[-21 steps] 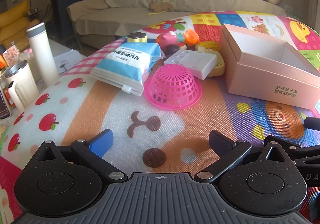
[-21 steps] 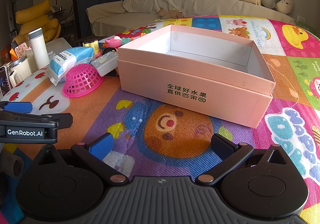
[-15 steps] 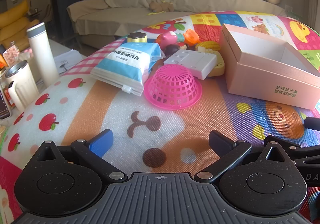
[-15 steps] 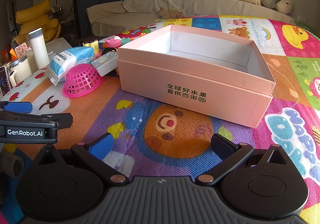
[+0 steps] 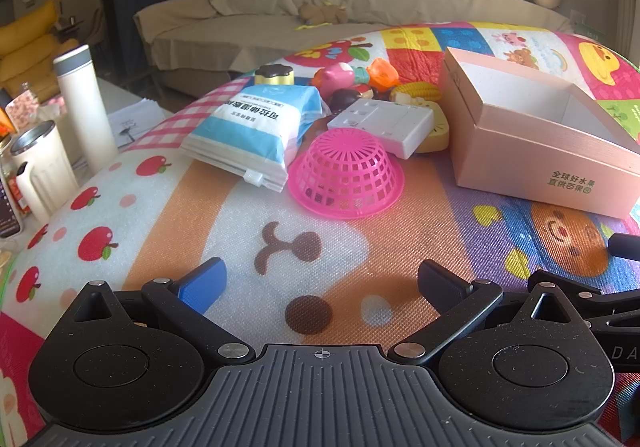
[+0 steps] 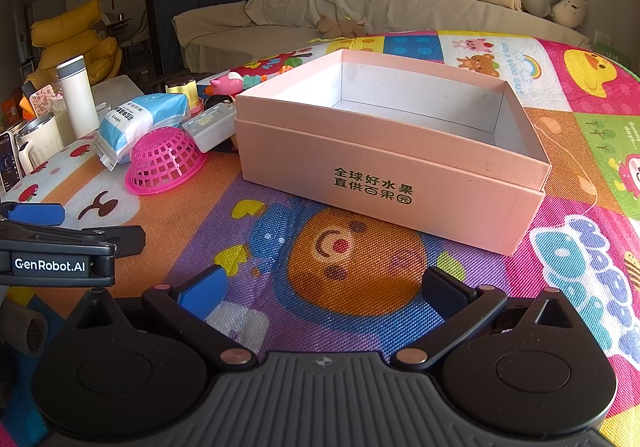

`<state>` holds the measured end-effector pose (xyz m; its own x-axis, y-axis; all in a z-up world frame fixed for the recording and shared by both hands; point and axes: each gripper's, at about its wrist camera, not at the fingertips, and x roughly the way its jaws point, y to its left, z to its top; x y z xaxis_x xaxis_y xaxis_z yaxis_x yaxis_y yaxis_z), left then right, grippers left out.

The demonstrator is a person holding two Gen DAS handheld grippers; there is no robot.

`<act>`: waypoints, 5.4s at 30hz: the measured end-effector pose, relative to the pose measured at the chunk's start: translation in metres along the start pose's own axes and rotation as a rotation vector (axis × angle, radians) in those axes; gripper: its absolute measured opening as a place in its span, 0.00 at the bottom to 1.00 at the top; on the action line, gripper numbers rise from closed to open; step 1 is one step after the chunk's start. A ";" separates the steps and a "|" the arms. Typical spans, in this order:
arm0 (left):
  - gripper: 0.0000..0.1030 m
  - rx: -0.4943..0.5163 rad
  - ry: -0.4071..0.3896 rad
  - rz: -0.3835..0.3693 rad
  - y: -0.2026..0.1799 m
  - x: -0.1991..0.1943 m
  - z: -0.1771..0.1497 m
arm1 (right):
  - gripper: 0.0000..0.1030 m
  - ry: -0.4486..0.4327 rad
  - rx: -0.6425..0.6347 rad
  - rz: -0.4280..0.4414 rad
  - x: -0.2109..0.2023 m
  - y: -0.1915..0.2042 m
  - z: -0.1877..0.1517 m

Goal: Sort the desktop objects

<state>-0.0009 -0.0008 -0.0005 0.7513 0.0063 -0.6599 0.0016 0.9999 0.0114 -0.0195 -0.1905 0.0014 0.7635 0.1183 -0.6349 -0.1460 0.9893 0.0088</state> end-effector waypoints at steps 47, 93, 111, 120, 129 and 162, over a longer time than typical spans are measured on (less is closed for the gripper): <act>1.00 0.048 0.015 -0.097 0.008 -0.006 0.003 | 1.00 0.096 -0.028 0.014 0.000 0.000 0.009; 1.00 0.116 0.011 -0.088 0.060 -0.035 0.009 | 0.67 0.151 -0.208 0.315 0.019 0.069 0.149; 1.00 0.147 0.029 -0.080 0.037 -0.041 0.003 | 0.60 0.090 -0.171 0.301 -0.023 0.036 0.045; 1.00 0.166 0.037 -0.032 0.018 -0.032 0.010 | 0.61 0.150 -0.103 0.245 0.012 0.029 0.052; 1.00 0.132 0.063 -0.021 0.014 -0.017 0.020 | 0.24 0.132 -0.159 0.217 0.005 0.033 0.049; 0.94 0.139 0.040 -0.154 0.028 -0.034 -0.011 | 0.51 -0.062 -0.199 0.101 -0.020 0.048 0.083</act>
<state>-0.0340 0.0268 0.0137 0.7087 -0.1431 -0.6908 0.2073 0.9782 0.0101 0.0105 -0.1379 0.0788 0.7750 0.2274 -0.5896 -0.3404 0.9363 -0.0862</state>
